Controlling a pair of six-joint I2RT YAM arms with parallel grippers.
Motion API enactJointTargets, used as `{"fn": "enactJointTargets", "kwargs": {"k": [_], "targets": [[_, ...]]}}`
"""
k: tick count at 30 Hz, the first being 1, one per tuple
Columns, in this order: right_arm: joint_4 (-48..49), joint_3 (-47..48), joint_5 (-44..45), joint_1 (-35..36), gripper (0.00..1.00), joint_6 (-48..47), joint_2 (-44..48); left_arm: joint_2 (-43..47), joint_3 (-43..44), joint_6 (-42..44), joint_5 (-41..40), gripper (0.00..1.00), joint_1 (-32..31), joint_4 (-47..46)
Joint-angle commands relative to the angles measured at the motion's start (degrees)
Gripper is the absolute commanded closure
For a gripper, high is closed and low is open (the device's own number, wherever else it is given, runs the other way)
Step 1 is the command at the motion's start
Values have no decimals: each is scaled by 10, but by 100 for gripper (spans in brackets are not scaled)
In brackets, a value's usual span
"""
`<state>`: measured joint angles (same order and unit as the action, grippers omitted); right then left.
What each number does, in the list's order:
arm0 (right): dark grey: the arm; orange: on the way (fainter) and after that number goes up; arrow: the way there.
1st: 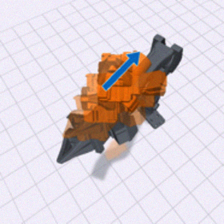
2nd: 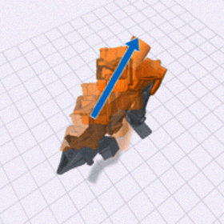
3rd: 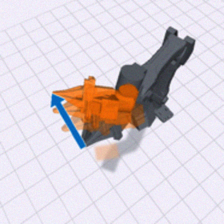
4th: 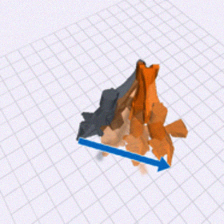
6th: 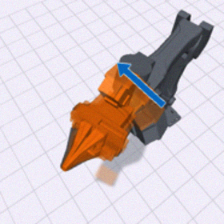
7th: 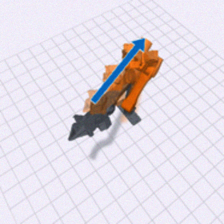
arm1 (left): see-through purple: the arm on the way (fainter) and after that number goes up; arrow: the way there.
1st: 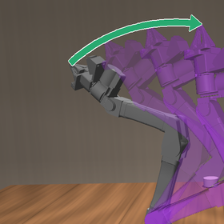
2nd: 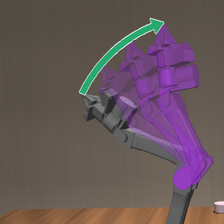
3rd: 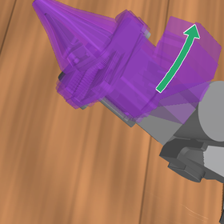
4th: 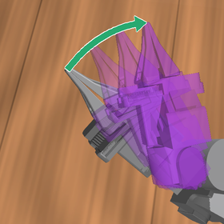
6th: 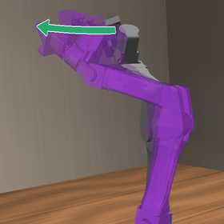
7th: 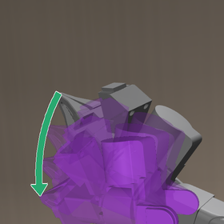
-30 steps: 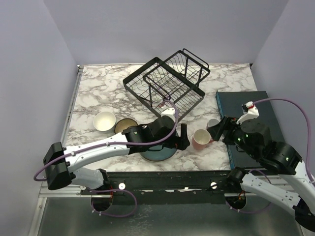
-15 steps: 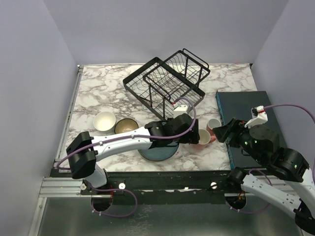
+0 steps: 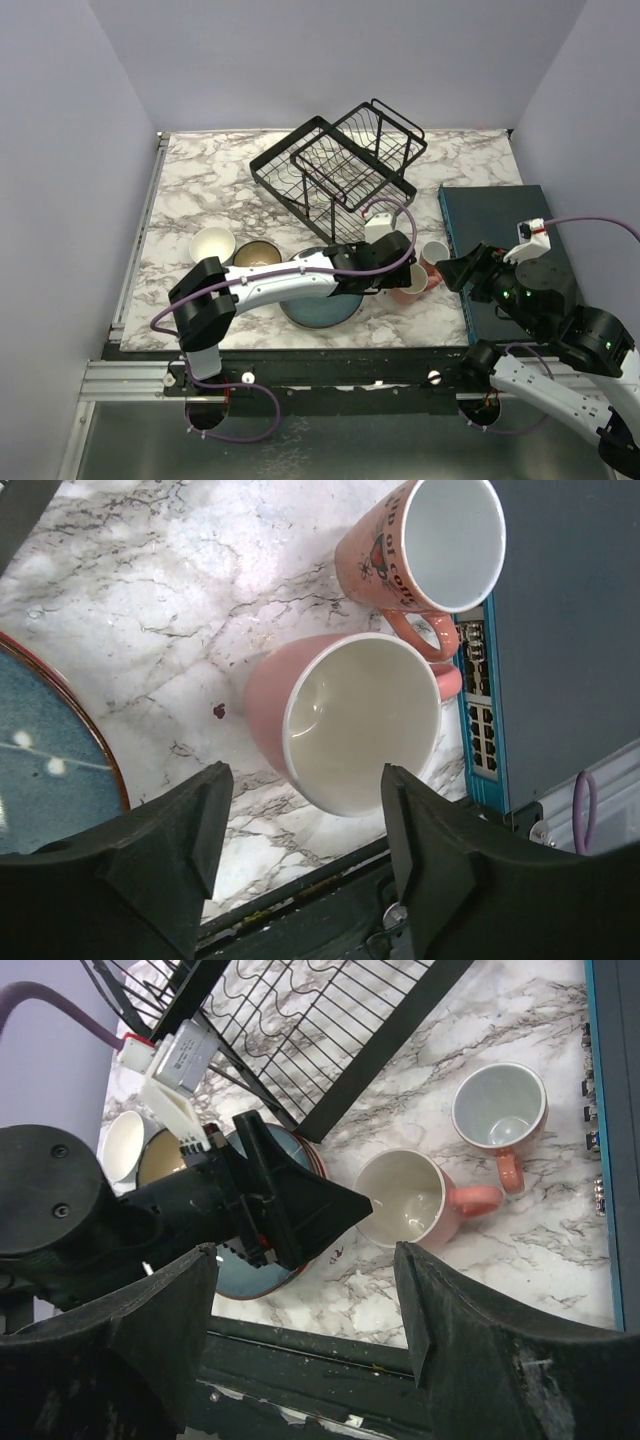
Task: Load the mixed dishes into the dish rack
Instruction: Pick up the cup at the center of the board.
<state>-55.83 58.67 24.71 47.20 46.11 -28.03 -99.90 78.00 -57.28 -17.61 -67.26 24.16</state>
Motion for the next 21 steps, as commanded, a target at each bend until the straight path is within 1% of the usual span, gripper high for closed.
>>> {"fn": "enactJointTargets", "kwargs": {"k": [1, 8, 12, 17, 21], "targets": [[-5, 2, 9, 3, 24, 4, 8, -29, 28, -22, -19, 36, -3, 28], [-16, 7, 13, 3, 24, 4, 14, -57, 46, -25, -29, 42, -1, 49], [-16, 6, 10, 3, 24, 2, 16, -76, 59, -23, -30, 47, -1, 57], [-22, 7, 9, 3, 24, 1, 15, -90, 64, -22, -29, 54, -1, 62], [-25, 11, 10, 3, 24, 1, 18, -95, 67, -18, -30, 62, -1, 65]]}}
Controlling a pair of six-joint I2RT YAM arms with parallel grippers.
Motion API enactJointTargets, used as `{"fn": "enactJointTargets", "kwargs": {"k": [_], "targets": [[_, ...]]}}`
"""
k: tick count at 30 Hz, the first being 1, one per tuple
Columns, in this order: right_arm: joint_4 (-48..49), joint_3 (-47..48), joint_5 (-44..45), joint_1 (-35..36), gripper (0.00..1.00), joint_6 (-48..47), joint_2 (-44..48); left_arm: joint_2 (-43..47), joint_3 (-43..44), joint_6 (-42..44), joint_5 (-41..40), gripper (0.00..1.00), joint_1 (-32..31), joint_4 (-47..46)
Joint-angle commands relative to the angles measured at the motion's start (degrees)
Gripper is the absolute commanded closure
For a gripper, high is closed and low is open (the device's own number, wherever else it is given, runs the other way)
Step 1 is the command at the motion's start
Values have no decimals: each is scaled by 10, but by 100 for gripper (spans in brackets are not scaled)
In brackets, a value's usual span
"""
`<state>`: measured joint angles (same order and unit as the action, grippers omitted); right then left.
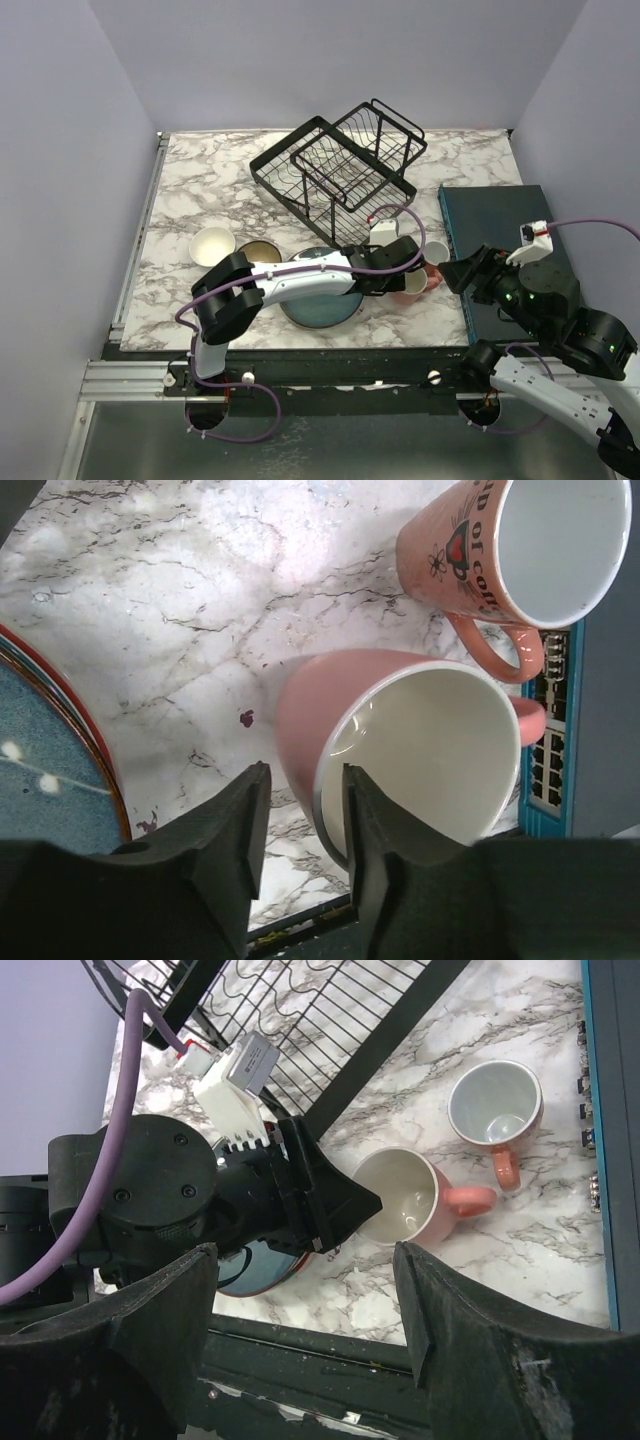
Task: Load the mixed dishes into the dish rack
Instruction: Pick up the cup at the center of the board.
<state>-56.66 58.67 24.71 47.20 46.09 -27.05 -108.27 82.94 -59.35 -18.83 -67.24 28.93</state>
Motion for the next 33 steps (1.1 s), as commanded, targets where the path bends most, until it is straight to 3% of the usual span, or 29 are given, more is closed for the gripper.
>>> {"fn": "enactJointTargets", "kwargs": {"k": [1, 13, 33], "targets": [[-17, 11, 10, 3, 24, 1, 9, -12, 19, 4, -17, 63, -1, 17], [-20, 5, 8, 2, 24, 9, 20, -7, 10, 8, -5, 100, -1, 20], [-27, 36, 30, 3, 25, 3, 15, 46, 10, 50, 63, 100, -19, 18]]}}
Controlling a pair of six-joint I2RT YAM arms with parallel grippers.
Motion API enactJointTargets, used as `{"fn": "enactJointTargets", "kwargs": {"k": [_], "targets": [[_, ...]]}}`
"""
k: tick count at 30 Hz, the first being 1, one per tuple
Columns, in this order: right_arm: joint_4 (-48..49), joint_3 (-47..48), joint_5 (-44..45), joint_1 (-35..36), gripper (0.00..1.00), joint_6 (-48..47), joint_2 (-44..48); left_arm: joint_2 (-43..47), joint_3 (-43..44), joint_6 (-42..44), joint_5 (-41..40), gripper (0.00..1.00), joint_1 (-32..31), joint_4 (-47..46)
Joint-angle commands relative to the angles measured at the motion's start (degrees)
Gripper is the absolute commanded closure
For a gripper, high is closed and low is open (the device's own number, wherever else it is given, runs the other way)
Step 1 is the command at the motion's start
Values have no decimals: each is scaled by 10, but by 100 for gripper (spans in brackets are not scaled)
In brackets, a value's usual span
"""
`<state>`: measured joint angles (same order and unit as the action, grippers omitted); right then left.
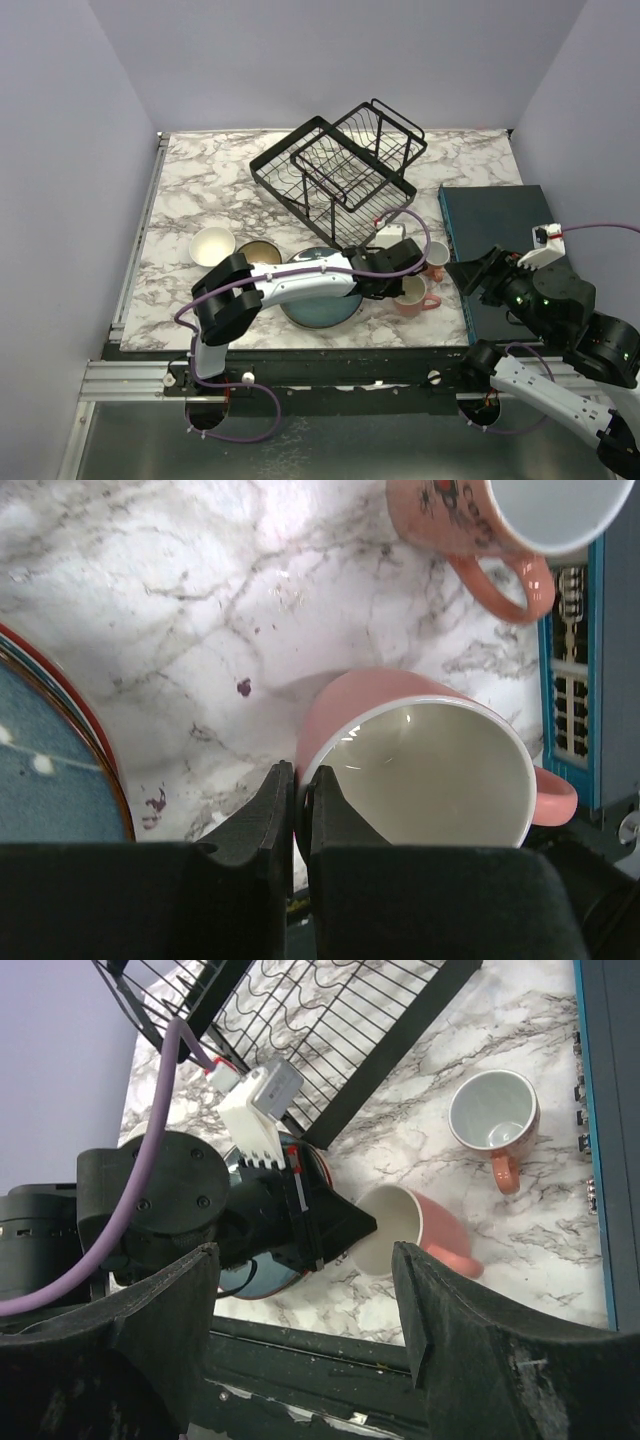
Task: Load the mixed dishes into the dish rack
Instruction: Pick up the cup at the center of the board.
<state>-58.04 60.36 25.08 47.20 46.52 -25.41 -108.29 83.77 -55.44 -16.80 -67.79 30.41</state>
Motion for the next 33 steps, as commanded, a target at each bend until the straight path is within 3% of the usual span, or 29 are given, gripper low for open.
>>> {"fn": "enactJointTargets", "kwargs": {"k": [1, 17, 33], "targets": [[-14, 22, 29, 3, 25, -2, -2, 55, 0, 12, 43, 100, -14, 3], [17, 15, 23, 3, 26, -15, -6, 164, -36, 29, 53, 100, -9, -1], [113, 3, -46, 3, 26, -92, -15, 315, -133, 14, 213, 100, 88, -91]]}}
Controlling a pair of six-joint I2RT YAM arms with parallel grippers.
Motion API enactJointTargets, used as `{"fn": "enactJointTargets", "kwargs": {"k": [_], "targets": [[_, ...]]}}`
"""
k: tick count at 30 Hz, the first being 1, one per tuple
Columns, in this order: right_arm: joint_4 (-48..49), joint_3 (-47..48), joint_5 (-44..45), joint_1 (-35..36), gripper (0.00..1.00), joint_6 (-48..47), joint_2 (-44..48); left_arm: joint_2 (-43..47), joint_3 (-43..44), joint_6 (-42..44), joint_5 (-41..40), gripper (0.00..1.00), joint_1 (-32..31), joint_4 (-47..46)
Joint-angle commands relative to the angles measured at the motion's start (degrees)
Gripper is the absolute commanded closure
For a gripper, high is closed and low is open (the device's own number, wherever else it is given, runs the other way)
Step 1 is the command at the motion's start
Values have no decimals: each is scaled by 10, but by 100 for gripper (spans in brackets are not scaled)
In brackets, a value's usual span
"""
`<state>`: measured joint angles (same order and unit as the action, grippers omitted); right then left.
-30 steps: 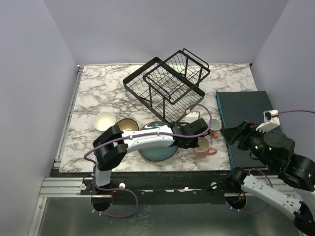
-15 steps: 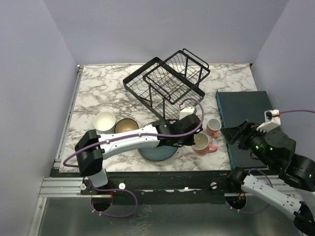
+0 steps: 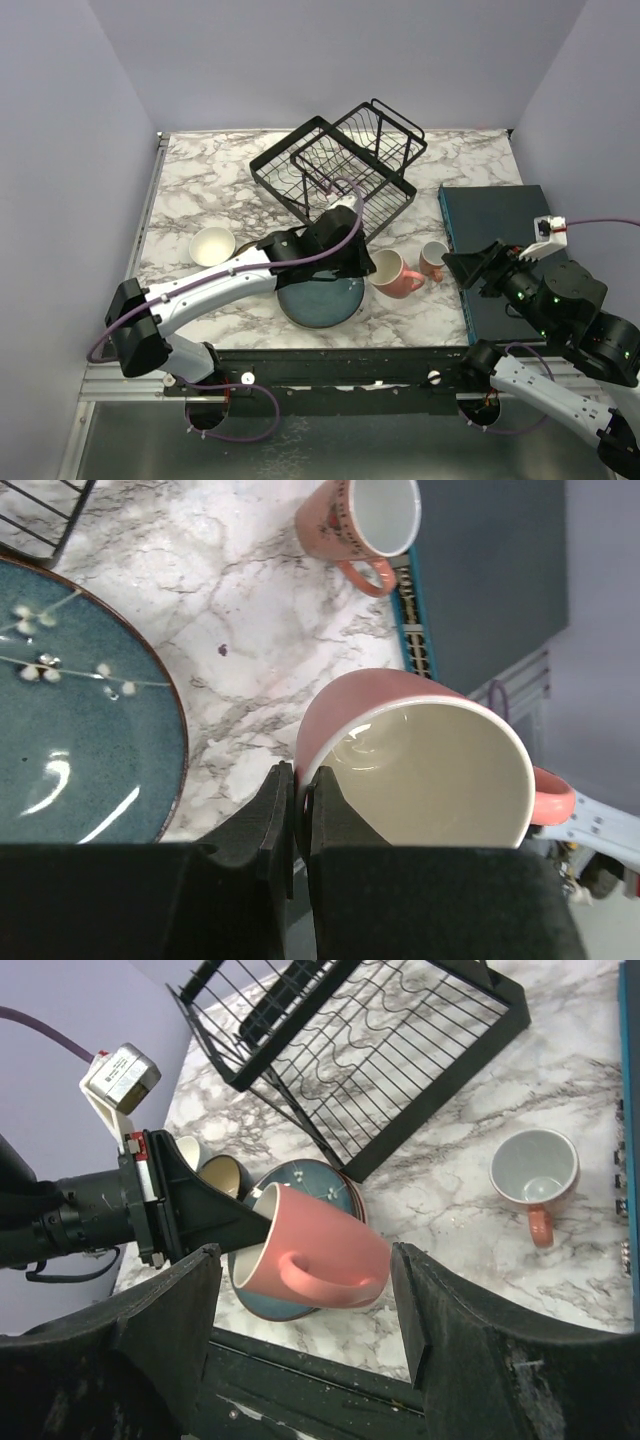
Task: Load the mixed dishes into the dish rack
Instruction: Pick up the cup at the center of the board, then turn the cup upside down in the dish rack.
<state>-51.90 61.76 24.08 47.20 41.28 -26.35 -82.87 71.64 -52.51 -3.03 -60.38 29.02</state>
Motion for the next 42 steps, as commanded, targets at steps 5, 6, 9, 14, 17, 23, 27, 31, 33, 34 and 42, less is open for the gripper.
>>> {"fn": "enactJointTargets", "kwargs": {"k": [5, 6, 9, 14, 17, 23, 27, 31, 33, 34, 42], "targets": [[103, -25, -75, 2, 25, -84, -1, 111, -47, -34, 123, 100, 46, -103], [116, -30, -81, 3, 25, -91, 0, 121, -58, -39, 137, 100, 56, -111], [156, -50, -104, 3, 24, -118, 8, 153, -90, -52, 171, 100, 78, -154], [226, -93, -137, 3, 20, -153, 15, 194, -155, -90, 240, 100, 126, -244], [273, -118, -163, 2, 18, -180, 14, 211, -199, -130, 298, 100, 174, -309], [373, -165, -213, 3, 16, -250, 5, 229, -245, -194, 378, 100, 241, -406], [470, -211, -229, 2, 15, -296, 4, 236, -270, -240, 427, 100, 280, -473], [568, -254, -262, 2, 14, -336, -4, 246, -288, -276, 455, 100, 306, -514], [602, -266, -283, 3, 14, -356, -12, 251, -294, -289, 464, 100, 314, -531], [619, -272, -297, 3, 13, -366, -16, 254, -297, -295, 468, 100, 318, -538], [738, -330, -419, 3, 11, -433, -15, 264, -320, -358, 498, 100, 335, -617]]}}
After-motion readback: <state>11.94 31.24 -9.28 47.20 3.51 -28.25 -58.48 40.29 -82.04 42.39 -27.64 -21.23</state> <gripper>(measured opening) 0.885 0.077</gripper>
